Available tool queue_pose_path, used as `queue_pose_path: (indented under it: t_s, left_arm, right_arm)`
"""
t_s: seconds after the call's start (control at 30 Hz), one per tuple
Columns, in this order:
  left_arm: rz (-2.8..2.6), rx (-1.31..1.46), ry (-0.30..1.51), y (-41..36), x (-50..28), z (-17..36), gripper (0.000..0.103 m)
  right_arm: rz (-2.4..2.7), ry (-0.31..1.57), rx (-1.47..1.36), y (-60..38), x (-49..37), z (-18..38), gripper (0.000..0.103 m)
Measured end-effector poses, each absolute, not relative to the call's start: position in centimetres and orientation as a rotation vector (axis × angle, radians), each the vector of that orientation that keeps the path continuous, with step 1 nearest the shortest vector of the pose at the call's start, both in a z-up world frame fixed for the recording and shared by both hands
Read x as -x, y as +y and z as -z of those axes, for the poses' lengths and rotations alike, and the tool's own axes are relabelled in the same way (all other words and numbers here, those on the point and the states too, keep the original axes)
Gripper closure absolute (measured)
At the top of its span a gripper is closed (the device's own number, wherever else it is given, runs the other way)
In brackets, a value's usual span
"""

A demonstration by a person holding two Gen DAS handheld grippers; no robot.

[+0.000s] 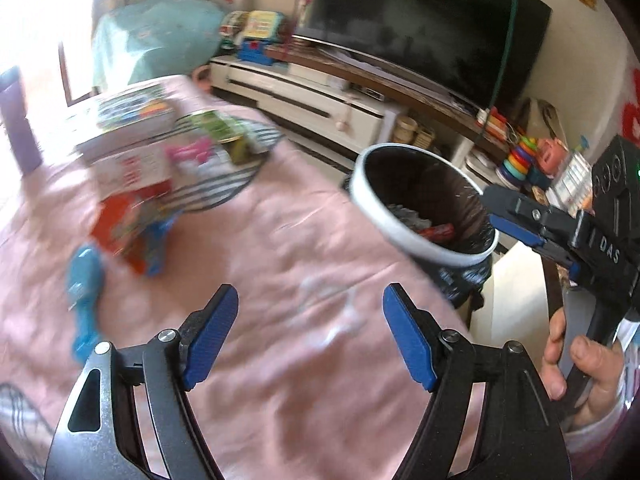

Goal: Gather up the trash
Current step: 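Grasp the orange snack wrapper with the left tool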

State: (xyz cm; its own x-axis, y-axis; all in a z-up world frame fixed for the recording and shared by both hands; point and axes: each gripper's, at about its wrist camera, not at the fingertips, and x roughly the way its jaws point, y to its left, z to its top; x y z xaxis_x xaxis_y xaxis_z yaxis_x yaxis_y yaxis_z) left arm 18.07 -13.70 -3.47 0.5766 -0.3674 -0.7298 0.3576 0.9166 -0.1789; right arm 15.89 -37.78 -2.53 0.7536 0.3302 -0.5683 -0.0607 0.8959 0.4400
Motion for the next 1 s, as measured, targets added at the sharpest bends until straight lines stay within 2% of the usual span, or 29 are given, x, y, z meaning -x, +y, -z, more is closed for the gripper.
queue_pose_path:
  t_s: [0.27, 0.5, 1.0]
  left_arm:
    - [0.302, 0.063, 0.83, -7.0, -14.8, 3.5, 0.026]
    - [0.226, 0.109, 0.837, -2.4, -15.1, 4.4, 0.026]
    - [0.22, 0.068, 0.811, -2.2, -19.7, 4.1, 0.027]
  right_arm:
    - [-0.283, 0.731, -0.376, -31.7, -14.7, 3.7, 0.014]
    - [-0.319, 0.747, -0.34, -28.3, -14.9, 5.1, 0.013]
    - [-0.359, 0.82, -0.344, -25.5, -19.2, 6.1, 0.013]
